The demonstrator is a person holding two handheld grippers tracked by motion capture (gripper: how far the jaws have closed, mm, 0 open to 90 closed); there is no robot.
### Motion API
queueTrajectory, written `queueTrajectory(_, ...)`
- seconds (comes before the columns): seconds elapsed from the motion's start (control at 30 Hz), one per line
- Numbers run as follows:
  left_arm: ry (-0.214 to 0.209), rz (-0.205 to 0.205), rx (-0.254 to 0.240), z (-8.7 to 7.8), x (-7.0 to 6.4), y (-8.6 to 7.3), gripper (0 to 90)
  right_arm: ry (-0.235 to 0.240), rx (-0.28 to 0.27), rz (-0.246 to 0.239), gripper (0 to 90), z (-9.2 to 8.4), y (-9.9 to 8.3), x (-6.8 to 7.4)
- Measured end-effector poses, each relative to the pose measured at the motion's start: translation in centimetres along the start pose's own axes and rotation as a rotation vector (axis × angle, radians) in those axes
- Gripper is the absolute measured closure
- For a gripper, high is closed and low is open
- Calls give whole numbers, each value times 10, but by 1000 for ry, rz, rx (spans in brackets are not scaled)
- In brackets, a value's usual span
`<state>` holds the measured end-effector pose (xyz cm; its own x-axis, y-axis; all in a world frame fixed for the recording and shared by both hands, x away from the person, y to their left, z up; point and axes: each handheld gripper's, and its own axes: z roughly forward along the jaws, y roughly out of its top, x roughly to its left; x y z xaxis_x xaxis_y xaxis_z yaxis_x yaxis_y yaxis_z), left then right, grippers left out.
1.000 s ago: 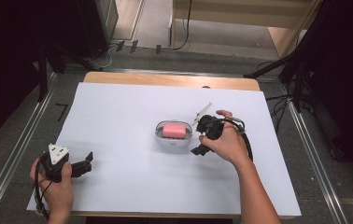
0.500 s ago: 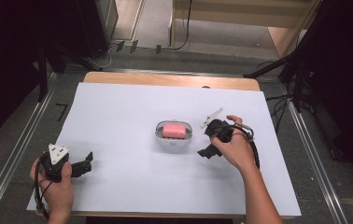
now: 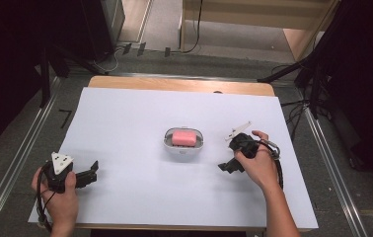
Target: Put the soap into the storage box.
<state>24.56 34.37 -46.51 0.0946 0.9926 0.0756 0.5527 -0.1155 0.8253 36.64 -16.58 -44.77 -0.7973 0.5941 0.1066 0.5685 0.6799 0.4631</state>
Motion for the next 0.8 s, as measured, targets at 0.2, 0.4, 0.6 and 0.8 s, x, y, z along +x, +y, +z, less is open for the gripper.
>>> queueTrajectory(0.2, 3, 0, 0, 0, 0, 0, 0, -10, -21, 36, 0, -4, -18, -3)
queueTrajectory(0.4, 4, 1, -1, 0, -1, 0, 0, -22, -47, 58, 0, -9, -31, -5)
queueTrajectory(0.6, 3, 0, -3, 0, -1, 0, 0, -38, -81, 103, 0, -16, -54, -8)
queueTrajectory(0.8, 2, 2, -2, 0, -1, 0, 0, -55, -112, 136, 0, -22, -71, -10)
